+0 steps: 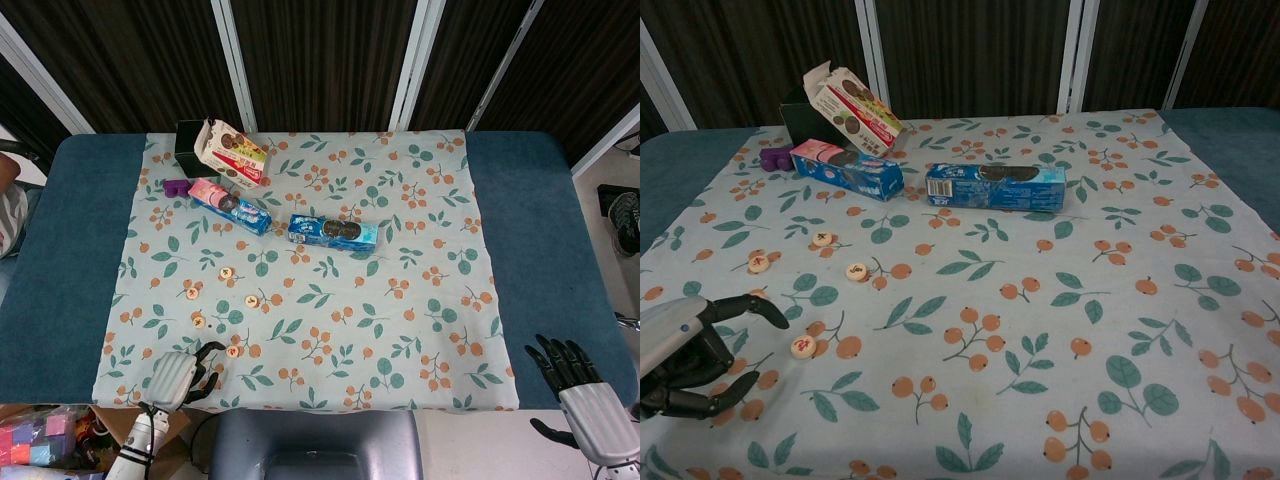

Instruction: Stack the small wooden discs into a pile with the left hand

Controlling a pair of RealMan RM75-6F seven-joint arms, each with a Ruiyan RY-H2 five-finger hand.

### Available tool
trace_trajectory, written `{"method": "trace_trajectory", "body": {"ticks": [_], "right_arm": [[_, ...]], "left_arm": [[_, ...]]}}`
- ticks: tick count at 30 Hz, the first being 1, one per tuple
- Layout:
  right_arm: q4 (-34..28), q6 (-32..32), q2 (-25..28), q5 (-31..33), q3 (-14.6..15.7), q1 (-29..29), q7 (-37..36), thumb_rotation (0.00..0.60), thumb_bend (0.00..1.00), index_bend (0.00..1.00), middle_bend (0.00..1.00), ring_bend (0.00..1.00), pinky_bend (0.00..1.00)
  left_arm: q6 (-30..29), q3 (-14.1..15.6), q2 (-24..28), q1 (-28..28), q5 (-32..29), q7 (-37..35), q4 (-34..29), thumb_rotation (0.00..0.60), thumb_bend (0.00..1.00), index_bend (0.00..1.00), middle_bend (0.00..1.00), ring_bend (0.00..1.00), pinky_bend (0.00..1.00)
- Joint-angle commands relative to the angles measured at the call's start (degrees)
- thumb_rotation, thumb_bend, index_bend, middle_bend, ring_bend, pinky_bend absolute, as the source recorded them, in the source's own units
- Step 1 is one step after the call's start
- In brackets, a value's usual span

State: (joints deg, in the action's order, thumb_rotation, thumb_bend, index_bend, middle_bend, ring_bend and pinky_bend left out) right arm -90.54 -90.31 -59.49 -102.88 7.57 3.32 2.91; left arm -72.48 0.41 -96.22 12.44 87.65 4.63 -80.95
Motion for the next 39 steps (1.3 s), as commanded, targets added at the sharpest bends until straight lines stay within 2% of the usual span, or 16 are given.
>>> {"method": "trace_trajectory", "body": {"ticks": [1,13,39], "right_arm": [[-0.01,0.04,0.03,-0.01,0.02,-0.02,-0.01,0.600,0.14,0.00,0.00,0.00,0.00],[0.06,-0.19,0.16,-0.09,0.06,0.02,-0.43,0.600,0.14,0.00,0.00,0.00,0.00],[0.26,-0.80,0.35,-0.31,0.10,0.21,-1.11,0.600,0.14,0.00,0.00,0.00,0.00]], "left_arm": [[1.03,-1.05,-1.77,0.77,-1.49,1.47,1.16,0.600,0.43,0.33,1.00,1.00,1.00],[2.19,-2.93,-5.80,2.36,-4.82,5.50,3.45,0.600,0.43,0.35,1.00,1.00,1.00],[2.73,-2.65,-7.88,3.50,-7.24,7.62,5.62,0.600,0.43,0.43,1.00,1.00,1.00]]}}
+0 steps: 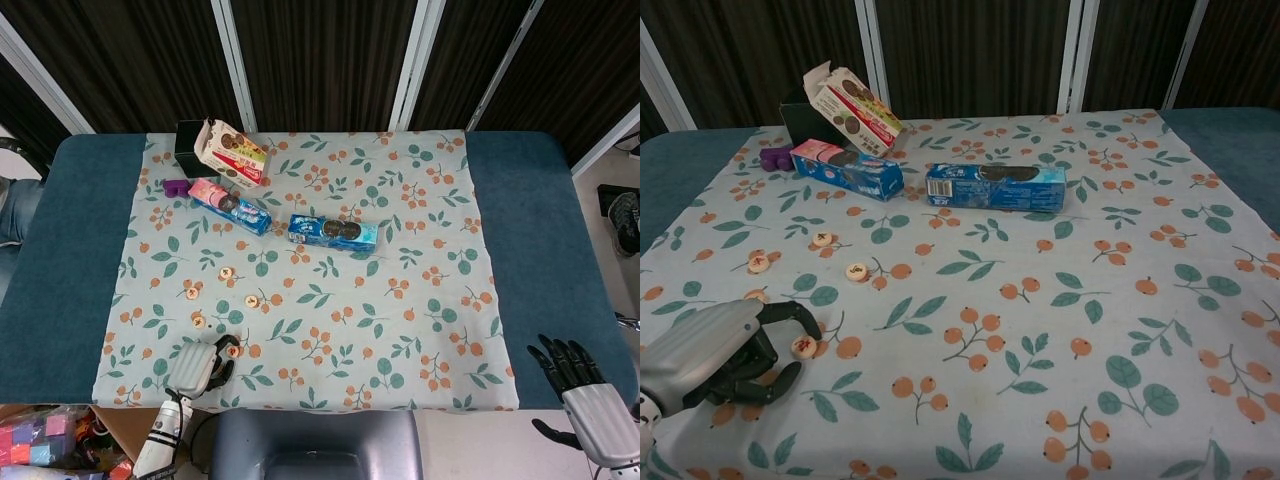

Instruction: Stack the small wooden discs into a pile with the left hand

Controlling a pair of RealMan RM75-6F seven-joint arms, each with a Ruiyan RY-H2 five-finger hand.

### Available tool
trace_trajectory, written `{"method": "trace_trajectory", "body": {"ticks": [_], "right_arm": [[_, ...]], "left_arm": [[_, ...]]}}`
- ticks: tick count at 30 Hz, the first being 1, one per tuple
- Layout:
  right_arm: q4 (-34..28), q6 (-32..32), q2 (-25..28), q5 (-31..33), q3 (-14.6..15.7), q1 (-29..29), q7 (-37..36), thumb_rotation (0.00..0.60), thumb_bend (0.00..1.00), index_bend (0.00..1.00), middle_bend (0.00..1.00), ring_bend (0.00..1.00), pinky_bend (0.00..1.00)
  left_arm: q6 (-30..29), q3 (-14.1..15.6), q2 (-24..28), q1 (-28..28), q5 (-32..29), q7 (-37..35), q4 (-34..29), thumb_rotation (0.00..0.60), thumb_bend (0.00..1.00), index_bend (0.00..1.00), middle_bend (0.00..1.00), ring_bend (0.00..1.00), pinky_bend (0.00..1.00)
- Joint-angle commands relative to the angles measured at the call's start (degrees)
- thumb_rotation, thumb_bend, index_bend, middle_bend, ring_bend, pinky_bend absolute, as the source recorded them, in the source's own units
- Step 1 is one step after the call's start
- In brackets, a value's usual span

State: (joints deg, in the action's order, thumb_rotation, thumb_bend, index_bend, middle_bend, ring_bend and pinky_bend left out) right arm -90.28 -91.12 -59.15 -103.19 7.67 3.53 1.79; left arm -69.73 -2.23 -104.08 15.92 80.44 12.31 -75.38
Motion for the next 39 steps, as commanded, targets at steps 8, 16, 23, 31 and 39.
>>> {"method": "trace_trajectory", "body": {"ticks": [8,16,23,31,39], "right_arm": [[0.01,-0.03,0.02,-0.03,0.00,0.01,-0.01,0.600,0.14,0.00,0.00,0.00,0.00],[0.06,-0.19,0.04,-0.15,0.04,0.08,-0.06,0.600,0.14,0.00,0.00,0.00,0.00],[0.10,-0.25,0.06,-0.18,0.04,0.10,-0.13,0.600,0.14,0.00,0.00,0.00,0.00],[0.17,-0.29,0.08,-0.21,0.06,0.12,-0.26,0.600,0.14,0.00,0.00,0.00,0.00],[-0.01,-0.11,-0.05,-0.08,0.02,0.15,0.29,0.600,0.14,0.00,0.00,0.00,0.00]], "left_arm": [[-0.48,-0.02,-0.24,0.18,0.13,-0.20,0.27,0.600,0.43,0.47,1.00,1.00,1.00],[-0.86,-0.23,-0.53,0.43,0.18,-0.53,0.70,0.600,0.43,0.53,1.00,1.00,1.00],[-1.21,-0.48,-0.13,0.68,0.22,-0.78,0.10,0.600,0.42,0.55,1.00,1.00,1.00],[-2.54,-3.94,2.79,1.73,-0.72,-1.01,-2.98,0.600,0.42,0.55,1.00,1.00,1.00],[-0.37,-7.55,4.39,3.31,-5.69,0.40,-2.52,0.600,0.42,0.53,1.00,1.00,1.00]]}}
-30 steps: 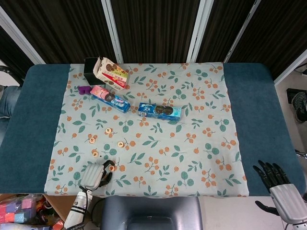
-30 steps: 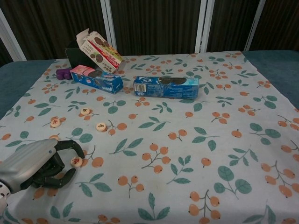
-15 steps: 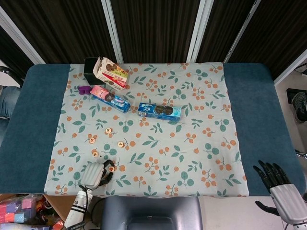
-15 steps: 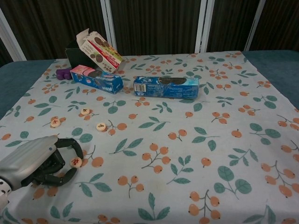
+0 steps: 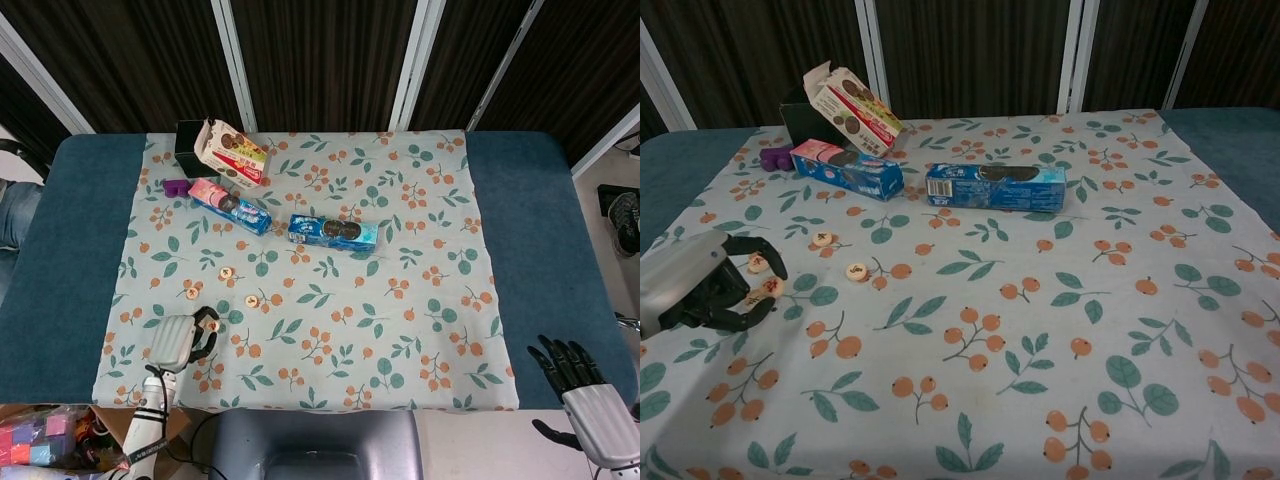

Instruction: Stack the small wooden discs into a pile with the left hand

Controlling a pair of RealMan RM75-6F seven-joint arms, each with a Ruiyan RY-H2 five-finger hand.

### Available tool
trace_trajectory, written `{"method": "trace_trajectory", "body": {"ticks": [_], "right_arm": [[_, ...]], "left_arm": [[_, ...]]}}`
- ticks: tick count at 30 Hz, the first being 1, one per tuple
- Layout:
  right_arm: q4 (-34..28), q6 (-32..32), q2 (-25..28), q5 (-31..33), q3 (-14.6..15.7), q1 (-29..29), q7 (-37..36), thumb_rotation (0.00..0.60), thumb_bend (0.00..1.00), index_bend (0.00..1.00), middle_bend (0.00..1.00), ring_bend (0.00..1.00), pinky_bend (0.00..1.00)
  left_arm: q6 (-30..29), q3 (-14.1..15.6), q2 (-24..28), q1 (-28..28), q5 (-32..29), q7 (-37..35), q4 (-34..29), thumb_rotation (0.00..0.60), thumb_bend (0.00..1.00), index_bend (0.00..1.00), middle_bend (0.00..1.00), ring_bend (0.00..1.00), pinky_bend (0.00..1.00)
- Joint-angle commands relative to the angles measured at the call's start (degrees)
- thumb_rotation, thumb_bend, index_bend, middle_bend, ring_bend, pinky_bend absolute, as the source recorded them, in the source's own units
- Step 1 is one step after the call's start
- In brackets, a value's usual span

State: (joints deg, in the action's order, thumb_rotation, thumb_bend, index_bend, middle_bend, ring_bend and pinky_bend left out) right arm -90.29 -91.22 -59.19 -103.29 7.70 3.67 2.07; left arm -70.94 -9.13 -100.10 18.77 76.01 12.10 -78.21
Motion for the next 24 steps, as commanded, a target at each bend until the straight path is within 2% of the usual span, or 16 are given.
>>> {"method": "trace_trajectory", "body": {"ticks": [1,11,24], "right_arm": [[-0.02,0.00,-0.01,0.04,-0.02,0.01,0.05,0.600,0.14,0.00,0.00,0.00,0.00],[0.01,-0.02,0.06,0.18,-0.12,-0.02,-0.19,0.600,0.14,0.00,0.00,0.00,0.00],[-0.19,0.28,0.01,0.27,-0.09,-0.07,0.09,0.600,0.14,0.00,0.00,0.00,0.00]], "left_arm": [[1.11,-0.71,0.42,0.55,-1.70,0.77,0.52,0.600,0.42,0.53,1.00,1.00,1.00],[2.70,-0.86,-1.06,1.56,-4.49,1.28,4.10,0.600,0.42,0.50,1.00,1.00,1.00],[3.29,-1.25,-0.52,2.14,-6.43,1.07,5.15,0.600,0.42,0.49,1.00,1.00,1.00]]}}
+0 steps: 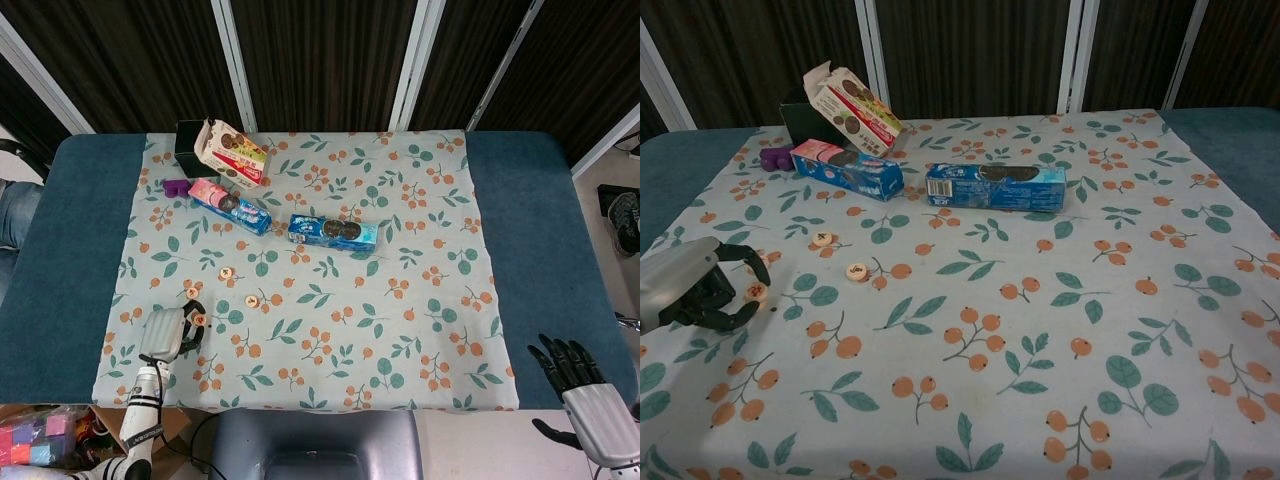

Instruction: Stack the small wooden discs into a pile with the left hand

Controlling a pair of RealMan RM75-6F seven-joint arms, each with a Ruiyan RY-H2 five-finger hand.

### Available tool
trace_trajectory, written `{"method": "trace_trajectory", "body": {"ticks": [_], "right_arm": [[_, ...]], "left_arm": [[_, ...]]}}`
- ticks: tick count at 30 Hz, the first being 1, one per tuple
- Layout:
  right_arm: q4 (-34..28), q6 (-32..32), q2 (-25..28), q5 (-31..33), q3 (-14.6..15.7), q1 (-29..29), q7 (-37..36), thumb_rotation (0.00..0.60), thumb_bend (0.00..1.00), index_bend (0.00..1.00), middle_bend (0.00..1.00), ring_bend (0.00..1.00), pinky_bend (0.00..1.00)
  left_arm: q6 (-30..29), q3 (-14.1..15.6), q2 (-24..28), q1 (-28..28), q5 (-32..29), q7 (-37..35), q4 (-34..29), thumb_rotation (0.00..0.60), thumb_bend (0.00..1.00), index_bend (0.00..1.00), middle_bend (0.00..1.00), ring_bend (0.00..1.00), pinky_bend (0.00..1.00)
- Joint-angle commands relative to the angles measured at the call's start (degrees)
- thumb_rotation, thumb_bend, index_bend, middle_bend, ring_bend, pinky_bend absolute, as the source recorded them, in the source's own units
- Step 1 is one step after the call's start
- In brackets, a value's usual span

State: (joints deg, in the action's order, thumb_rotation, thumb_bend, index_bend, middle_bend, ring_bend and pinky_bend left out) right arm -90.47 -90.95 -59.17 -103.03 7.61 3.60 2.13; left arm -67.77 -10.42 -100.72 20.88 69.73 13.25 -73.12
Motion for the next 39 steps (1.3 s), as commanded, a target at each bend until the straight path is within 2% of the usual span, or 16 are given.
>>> {"method": "trace_trajectory", "body": {"ticks": [1,15,39], "right_arm": [[-0.02,0.02,0.00,0.03,0.00,0.00,0.03,0.600,0.14,0.00,0.00,0.00,0.00],[-0.04,-0.11,0.05,0.08,-0.03,0.06,-0.15,0.600,0.14,0.00,0.00,0.00,0.00],[-0.06,-0.08,-0.01,0.15,-0.06,0.10,0.02,0.600,0.14,0.00,0.00,0.00,0.00]], "left_arm": [[0.14,0.08,0.13,0.05,-0.21,-0.09,0.15,0.600,0.42,0.49,1.00,1.00,1.00],[0.40,1.01,0.17,0.34,-0.51,0.04,0.65,0.600,0.42,0.45,1.00,1.00,1.00],[0.79,1.35,0.95,0.64,-1.26,-0.59,0.29,0.600,0.42,0.43,1.00,1.00,1.00]]}}
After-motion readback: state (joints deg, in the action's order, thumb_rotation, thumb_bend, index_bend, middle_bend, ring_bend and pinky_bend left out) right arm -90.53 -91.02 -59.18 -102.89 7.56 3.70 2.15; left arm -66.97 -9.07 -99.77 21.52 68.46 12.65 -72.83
